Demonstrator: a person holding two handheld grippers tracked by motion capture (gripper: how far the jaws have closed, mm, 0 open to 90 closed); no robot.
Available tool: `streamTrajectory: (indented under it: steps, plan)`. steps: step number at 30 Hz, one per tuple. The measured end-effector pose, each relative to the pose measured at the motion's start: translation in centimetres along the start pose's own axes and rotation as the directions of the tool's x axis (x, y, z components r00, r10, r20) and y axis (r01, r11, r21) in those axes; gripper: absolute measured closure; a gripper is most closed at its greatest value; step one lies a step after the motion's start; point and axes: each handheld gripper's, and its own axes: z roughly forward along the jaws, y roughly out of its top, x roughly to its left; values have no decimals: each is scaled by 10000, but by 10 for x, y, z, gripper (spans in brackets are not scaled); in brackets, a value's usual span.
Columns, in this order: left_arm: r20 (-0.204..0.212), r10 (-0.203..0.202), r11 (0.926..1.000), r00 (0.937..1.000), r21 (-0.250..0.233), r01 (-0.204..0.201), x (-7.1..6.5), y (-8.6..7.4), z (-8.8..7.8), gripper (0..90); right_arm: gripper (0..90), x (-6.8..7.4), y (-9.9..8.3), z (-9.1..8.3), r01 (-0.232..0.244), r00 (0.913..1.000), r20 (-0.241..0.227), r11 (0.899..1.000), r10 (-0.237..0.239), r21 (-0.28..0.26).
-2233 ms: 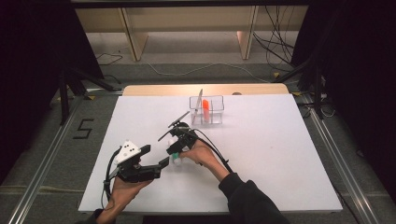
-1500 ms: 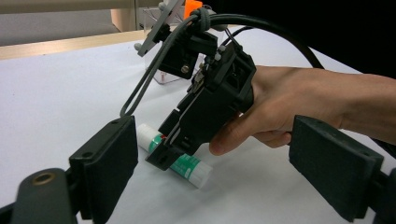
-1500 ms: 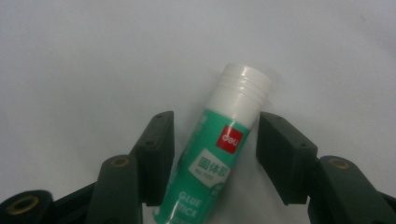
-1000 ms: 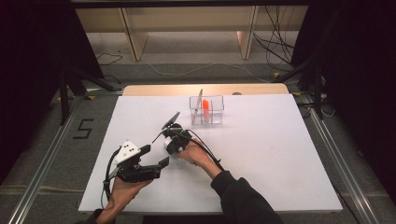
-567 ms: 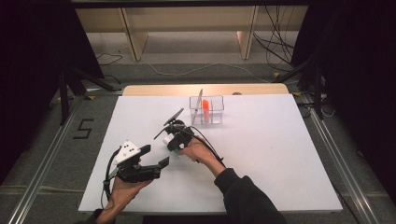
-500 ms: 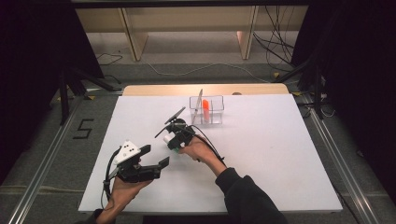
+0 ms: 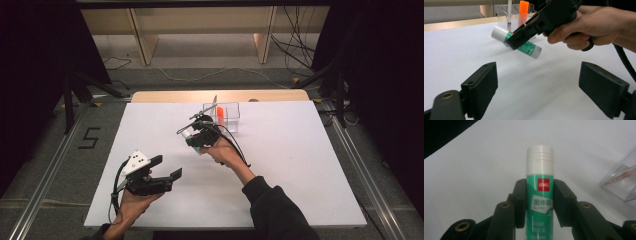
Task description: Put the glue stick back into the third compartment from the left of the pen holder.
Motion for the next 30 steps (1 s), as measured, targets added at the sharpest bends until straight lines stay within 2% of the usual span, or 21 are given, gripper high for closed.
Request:
streamTrajectory:
  steps: [3, 10, 16, 24, 30]
  plan:
    - [34, -36, 10000, 10000, -23, 36, 0, 0, 0, 150, 661, -4, 0, -8, 8, 9997, 254, 9998, -3, -178]
    - [53, 2, 10000, 10000, -10, -2, 0, 0, 0, 151, 661, -17, 0, -27, -164, 9989, 413, 9964, 199, -829]
    - [52, 31, 10000, 10000, -8, -31, 0, 0, 0, 151, 661, -30, 0, -44, -273, 9977, 570, 9898, 356, -1401]
    - [48, 29, 10000, 10000, -29, -28, 0, 0, 0, 151, 661, -46, -1, -63, -489, 9942, 856, 9815, 656, -1852]
    - [69, 32, 10000, 10000, -13, -32, 0, 0, 0, 151, 661, -58, -3, -75, -595, 9901, 1103, 9709, 871, -2320]
